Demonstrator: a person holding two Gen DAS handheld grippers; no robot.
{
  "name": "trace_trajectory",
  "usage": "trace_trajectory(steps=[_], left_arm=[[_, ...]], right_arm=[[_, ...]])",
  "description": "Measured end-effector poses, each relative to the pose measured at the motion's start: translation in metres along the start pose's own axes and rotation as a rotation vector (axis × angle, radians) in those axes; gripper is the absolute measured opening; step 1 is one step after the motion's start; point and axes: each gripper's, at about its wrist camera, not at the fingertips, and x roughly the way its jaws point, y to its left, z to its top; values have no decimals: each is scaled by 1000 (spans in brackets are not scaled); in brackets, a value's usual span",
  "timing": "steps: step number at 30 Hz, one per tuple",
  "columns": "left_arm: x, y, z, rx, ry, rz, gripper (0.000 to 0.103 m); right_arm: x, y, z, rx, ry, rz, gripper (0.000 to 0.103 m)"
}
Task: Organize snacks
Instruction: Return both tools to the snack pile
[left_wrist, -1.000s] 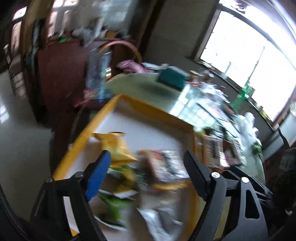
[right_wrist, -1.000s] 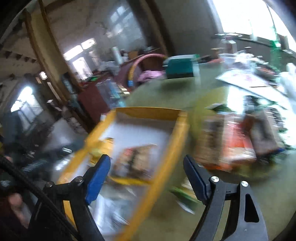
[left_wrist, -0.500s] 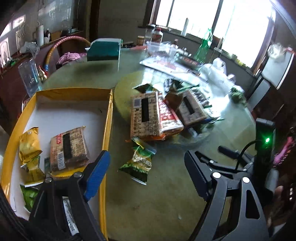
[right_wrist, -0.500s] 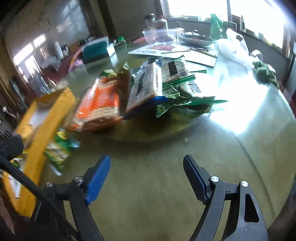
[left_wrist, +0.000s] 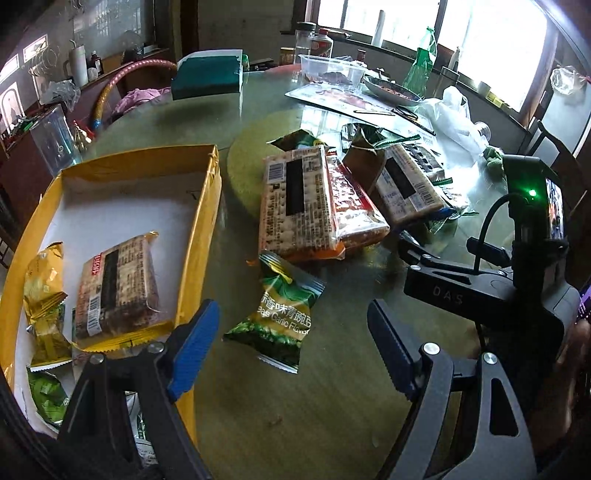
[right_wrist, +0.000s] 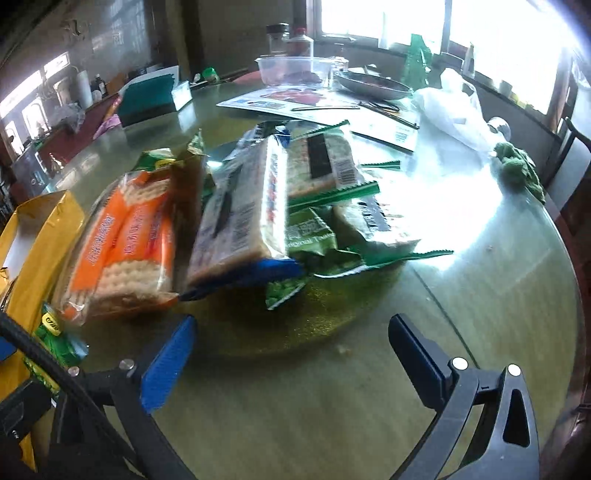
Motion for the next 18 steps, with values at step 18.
trace_trajectory(steps=[18], left_arm=[[-2, 6, -2, -26, -12, -16, 82]], right_arm=[[0, 1, -1, -1, -1, -3, 103]])
